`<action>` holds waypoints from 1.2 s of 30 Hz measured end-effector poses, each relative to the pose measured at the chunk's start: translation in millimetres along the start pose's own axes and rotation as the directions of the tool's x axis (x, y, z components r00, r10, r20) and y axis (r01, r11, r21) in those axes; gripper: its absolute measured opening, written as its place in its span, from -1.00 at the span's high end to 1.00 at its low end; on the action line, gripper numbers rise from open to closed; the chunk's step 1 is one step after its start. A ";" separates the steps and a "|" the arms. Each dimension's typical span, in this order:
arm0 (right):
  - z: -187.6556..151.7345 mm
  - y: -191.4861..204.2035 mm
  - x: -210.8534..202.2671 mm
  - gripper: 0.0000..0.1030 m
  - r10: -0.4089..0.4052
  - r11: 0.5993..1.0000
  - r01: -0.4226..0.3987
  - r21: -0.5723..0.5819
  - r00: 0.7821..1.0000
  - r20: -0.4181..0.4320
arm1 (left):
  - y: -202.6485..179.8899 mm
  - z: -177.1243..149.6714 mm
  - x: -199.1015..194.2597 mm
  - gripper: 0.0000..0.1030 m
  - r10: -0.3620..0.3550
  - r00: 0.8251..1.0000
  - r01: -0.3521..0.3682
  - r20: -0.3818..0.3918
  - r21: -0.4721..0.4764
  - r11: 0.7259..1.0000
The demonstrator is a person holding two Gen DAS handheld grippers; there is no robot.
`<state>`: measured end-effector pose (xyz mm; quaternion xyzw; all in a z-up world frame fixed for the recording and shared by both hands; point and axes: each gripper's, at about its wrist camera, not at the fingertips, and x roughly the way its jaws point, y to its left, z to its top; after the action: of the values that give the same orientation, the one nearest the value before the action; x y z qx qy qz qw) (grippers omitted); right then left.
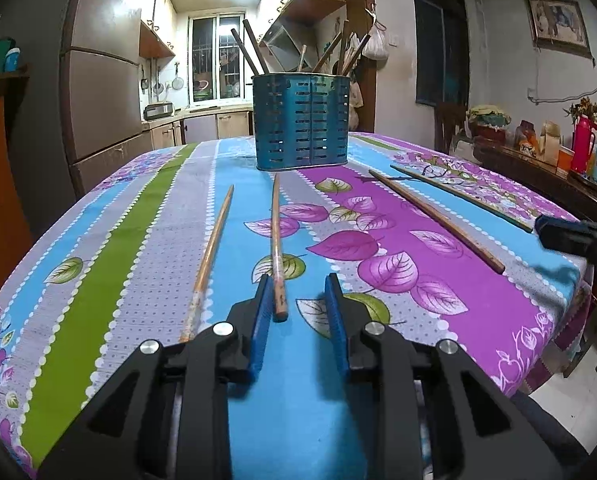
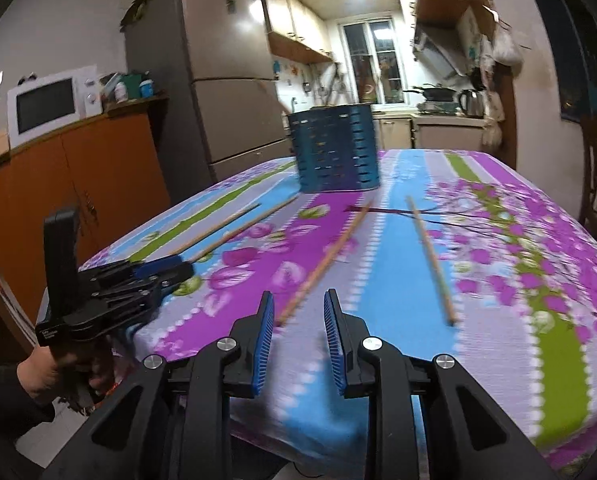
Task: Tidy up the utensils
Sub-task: 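Return both grippers to the table and grasp one chopstick each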
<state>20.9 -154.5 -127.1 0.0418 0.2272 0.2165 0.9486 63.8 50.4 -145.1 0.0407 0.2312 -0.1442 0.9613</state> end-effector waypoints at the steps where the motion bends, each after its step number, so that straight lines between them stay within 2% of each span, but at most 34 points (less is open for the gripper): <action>1: -1.1 7.3 6.3 0.47 -0.005 1.000 0.005 -0.011 1.000 -0.005 | -0.6 0.0 0.6 0.51 0.000 1.000 0.000 0.002 -0.002 1.000; 10: -10.7 21.0 39.5 0.48 -0.122 0.991 0.120 -0.050 0.992 -0.024 | 0.1 -0.8 0.2 0.51 -0.009 1.000 0.009 0.009 0.002 1.000; 15: -13.4 24.8 40.5 0.74 -0.194 0.979 0.194 -0.063 0.981 0.006 | -1.3 -2.6 -0.6 0.52 -0.004 1.000 0.004 0.022 -0.003 1.000; 17: -14.9 24.9 39.9 0.76 -0.216 0.975 0.216 -0.049 0.976 0.018 | -1.5 -3.3 -0.8 0.53 -0.001 1.000 0.001 0.026 -0.007 1.000; 18: -15.5 25.7 39.7 0.77 -0.227 0.972 0.228 -0.051 0.974 0.023 | -1.3 -3.7 -1.1 0.63 0.000 1.000 0.000 0.026 -0.009 1.000; 20: -16.4 24.7 38.5 0.79 -0.246 0.967 0.247 -0.054 0.969 0.032 | -0.7 -3.6 -1.4 0.66 0.001 1.000 -0.001 0.028 -0.016 1.000; 33: -22.1 15.8 33.6 0.79 -0.230 0.972 0.232 -0.033 0.971 0.061 | -4.4 -8.7 -5.2 0.66 0.022 0.997 -0.021 0.068 -0.008 1.000; 35: -22.8 17.4 32.7 0.79 -0.239 0.970 0.242 -0.036 0.969 0.065 | -4.3 -9.7 -6.1 0.76 0.029 0.997 -0.029 0.074 -0.011 1.000; 36: -23.1 17.8 32.8 0.79 -0.241 0.969 0.244 -0.036 0.968 0.067 | -4.1 -10.0 -6.6 0.88 0.032 0.997 -0.031 0.076 -0.016 0.999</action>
<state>29.9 -124.8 -158.1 -0.0002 0.1964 0.1025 0.9752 52.6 49.6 -151.1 0.0316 0.1949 -0.1286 0.9718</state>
